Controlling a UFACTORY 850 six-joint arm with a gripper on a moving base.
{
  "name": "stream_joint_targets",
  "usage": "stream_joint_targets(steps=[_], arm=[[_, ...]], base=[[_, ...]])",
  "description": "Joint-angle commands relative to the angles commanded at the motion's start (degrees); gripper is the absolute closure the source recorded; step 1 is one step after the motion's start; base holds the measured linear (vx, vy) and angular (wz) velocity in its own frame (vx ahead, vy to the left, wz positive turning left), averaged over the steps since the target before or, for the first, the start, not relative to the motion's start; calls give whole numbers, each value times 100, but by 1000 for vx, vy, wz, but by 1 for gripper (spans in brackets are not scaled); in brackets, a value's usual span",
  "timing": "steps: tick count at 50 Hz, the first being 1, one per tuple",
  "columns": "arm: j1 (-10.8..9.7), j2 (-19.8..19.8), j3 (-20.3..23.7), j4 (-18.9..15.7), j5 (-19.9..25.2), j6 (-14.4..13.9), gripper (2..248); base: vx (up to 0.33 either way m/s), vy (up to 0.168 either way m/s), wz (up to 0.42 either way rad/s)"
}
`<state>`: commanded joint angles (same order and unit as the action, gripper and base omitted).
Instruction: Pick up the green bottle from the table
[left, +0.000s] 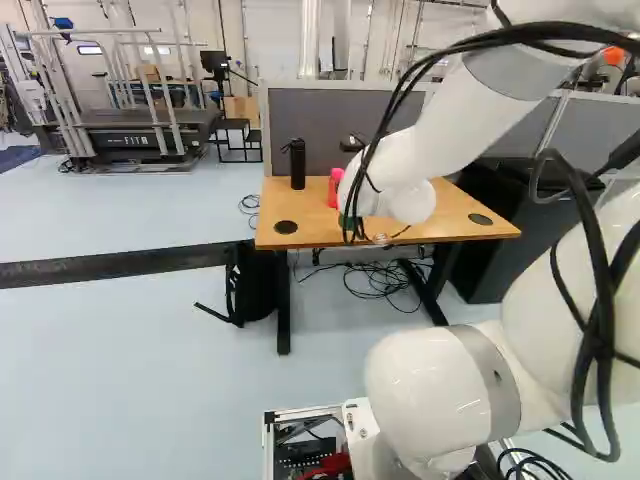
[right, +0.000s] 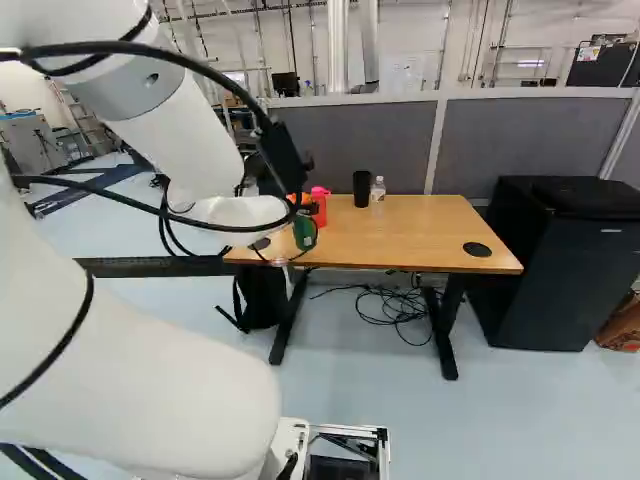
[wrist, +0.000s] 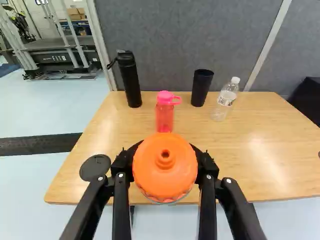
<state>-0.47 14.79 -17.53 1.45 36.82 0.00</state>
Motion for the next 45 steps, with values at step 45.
stream_joint_targets(steps=[45], arm=[[43, 111, 1143, -132, 1203, 0, 215]], base=[[0, 0, 0]])
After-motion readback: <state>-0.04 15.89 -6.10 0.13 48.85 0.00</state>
